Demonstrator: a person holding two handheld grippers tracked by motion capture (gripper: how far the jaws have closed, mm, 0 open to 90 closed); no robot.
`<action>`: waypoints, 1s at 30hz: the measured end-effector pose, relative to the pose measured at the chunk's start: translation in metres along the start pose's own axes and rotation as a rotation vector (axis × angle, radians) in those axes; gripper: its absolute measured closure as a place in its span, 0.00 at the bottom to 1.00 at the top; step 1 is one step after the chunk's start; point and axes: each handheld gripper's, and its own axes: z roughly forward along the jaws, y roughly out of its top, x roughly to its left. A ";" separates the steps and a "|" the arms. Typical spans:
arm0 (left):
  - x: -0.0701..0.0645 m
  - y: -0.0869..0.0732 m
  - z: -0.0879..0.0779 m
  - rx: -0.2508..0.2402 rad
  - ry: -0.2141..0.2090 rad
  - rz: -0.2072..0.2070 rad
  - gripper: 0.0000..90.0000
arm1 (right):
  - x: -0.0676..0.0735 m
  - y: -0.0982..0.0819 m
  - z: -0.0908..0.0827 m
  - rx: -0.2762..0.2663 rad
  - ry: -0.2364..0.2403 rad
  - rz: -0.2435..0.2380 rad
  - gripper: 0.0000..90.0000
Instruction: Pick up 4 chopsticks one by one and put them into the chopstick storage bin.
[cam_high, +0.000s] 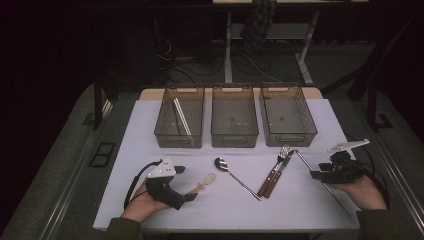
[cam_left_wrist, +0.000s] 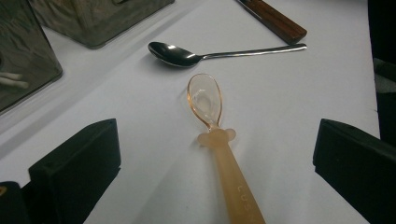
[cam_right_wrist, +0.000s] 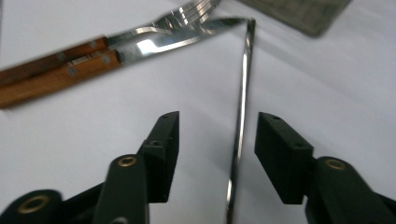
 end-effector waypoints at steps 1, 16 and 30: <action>0.000 0.000 0.000 0.000 0.001 0.000 0.00 | -0.001 -0.001 0.000 0.013 -0.006 -0.002 0.59; -0.001 0.000 0.001 0.002 -0.001 0.000 0.00 | -0.010 0.012 0.016 0.263 -0.004 0.008 0.83; -0.001 0.000 0.001 0.008 -0.001 0.005 0.00 | -0.009 0.031 0.033 0.451 -0.021 -0.032 0.88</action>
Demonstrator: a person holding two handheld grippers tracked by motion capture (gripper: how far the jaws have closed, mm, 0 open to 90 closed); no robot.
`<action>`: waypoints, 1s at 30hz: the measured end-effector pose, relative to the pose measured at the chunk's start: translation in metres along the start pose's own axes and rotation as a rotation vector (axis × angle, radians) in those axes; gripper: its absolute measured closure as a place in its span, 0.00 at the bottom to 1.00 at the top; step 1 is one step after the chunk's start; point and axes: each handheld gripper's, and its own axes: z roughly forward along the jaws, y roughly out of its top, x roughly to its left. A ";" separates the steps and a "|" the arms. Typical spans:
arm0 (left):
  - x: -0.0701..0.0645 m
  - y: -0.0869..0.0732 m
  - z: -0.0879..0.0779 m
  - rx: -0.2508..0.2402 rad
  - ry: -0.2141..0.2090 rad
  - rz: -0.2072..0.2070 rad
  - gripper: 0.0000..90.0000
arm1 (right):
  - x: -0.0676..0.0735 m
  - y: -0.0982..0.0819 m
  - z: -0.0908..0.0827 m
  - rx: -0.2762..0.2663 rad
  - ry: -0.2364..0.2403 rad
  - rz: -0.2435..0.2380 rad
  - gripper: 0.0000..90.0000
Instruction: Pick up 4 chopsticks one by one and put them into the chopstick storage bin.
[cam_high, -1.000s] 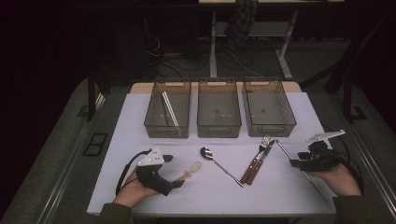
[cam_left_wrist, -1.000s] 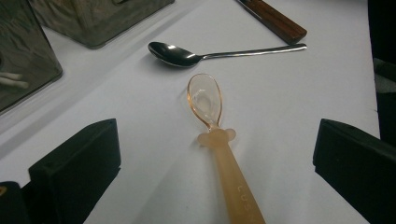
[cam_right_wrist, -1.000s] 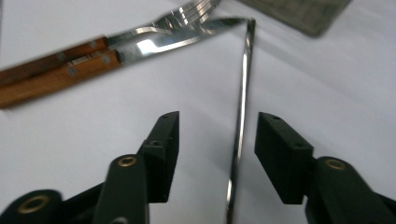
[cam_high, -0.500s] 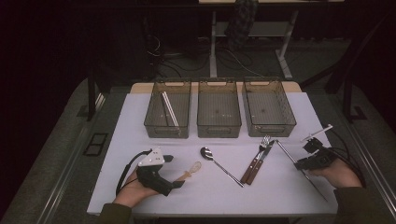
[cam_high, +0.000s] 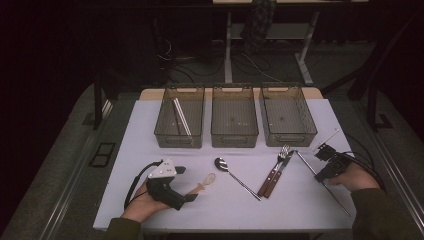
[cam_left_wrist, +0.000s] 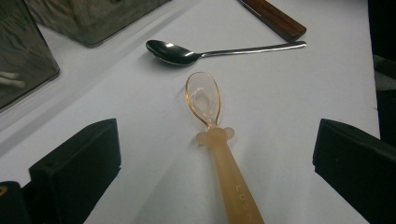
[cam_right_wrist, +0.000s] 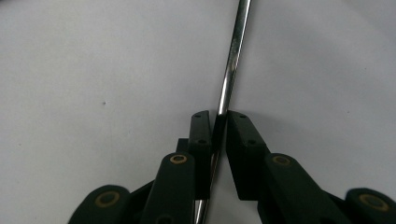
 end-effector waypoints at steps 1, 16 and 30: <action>0.000 0.000 0.000 -0.001 0.000 0.000 0.00 | 0.000 0.002 0.000 0.012 -0.002 -0.002 0.89; -0.001 0.000 0.000 0.001 0.000 0.002 0.00 | -0.004 -0.005 -0.003 -0.023 0.022 0.024 0.95; -0.001 0.001 0.001 0.001 0.000 0.005 0.00 | -0.001 -0.029 -0.030 -0.327 0.094 0.043 0.95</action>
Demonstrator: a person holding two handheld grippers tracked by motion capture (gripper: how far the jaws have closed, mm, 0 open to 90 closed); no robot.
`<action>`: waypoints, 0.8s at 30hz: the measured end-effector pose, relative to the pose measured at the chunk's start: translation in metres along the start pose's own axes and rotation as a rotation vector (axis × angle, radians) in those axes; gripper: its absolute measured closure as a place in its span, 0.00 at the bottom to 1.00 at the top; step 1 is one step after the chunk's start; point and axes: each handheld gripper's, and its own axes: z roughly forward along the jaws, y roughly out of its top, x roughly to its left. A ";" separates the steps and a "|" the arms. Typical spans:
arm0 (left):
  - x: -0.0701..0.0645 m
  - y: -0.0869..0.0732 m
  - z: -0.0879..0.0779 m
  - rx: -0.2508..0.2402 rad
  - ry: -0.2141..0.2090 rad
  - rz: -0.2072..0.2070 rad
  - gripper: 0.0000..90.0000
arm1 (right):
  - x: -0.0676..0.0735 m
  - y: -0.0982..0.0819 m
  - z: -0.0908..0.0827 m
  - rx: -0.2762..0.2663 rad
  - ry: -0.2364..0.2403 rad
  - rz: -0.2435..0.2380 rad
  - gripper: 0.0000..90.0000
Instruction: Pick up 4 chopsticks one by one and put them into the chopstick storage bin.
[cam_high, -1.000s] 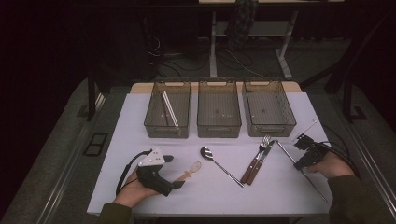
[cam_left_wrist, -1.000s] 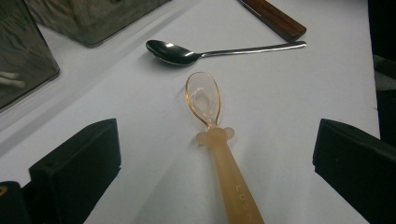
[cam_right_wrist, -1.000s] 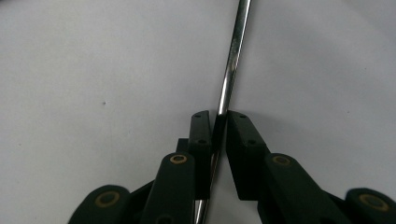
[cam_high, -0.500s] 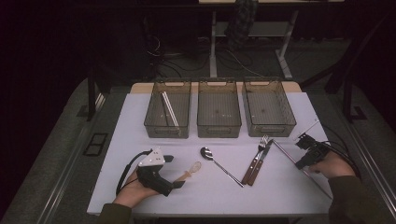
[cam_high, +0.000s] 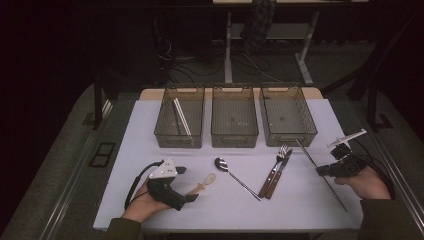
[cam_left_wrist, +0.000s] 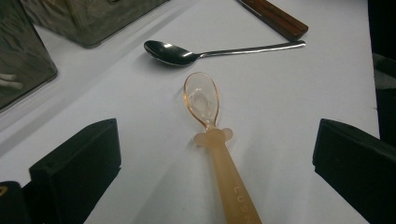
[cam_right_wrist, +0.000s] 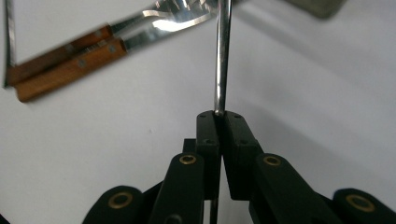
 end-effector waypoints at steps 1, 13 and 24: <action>0.000 0.000 0.000 -0.001 0.000 -0.001 0.00 | 0.001 0.000 -0.002 -0.025 0.007 -0.012 0.95; 0.000 0.000 0.000 -0.001 -0.002 -0.002 0.00 | 0.012 0.004 -0.012 -0.287 0.081 -0.035 0.95; 0.001 0.000 0.000 -0.007 -0.004 -0.007 0.00 | 0.031 0.027 -0.009 -0.449 0.116 -0.070 0.95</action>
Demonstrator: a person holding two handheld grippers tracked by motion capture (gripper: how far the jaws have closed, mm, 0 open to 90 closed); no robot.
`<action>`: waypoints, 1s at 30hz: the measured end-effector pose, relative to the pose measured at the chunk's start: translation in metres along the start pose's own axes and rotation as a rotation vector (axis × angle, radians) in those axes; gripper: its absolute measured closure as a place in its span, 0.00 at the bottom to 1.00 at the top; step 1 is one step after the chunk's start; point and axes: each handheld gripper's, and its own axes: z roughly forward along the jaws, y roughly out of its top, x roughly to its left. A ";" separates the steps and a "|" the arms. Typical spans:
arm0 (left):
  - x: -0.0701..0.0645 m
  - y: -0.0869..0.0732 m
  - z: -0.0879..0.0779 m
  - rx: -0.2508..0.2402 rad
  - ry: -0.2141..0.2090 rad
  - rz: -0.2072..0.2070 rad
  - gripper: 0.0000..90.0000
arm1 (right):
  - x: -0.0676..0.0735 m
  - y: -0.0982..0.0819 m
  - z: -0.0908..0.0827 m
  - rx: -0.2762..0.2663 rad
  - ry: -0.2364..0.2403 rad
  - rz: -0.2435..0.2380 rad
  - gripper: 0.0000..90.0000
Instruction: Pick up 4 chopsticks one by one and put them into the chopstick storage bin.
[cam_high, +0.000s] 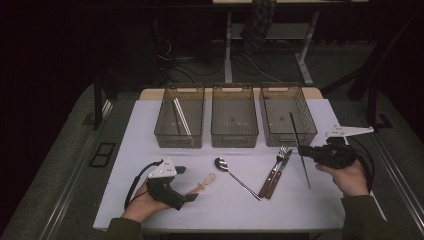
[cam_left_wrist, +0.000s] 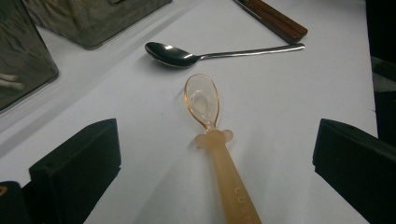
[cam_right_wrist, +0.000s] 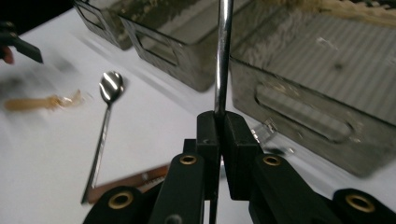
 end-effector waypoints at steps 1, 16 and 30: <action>0.000 0.000 0.000 -0.001 -0.001 0.000 0.00 | 0.002 0.002 0.002 -0.008 0.006 0.001 0.95; 0.001 0.001 -0.001 -0.014 -0.005 -0.004 0.00 | 0.031 0.044 0.032 -0.174 0.074 -0.038 0.95; 0.001 0.001 -0.002 -0.019 -0.008 -0.004 0.00 | 0.061 0.088 0.077 -0.242 0.133 -0.055 0.95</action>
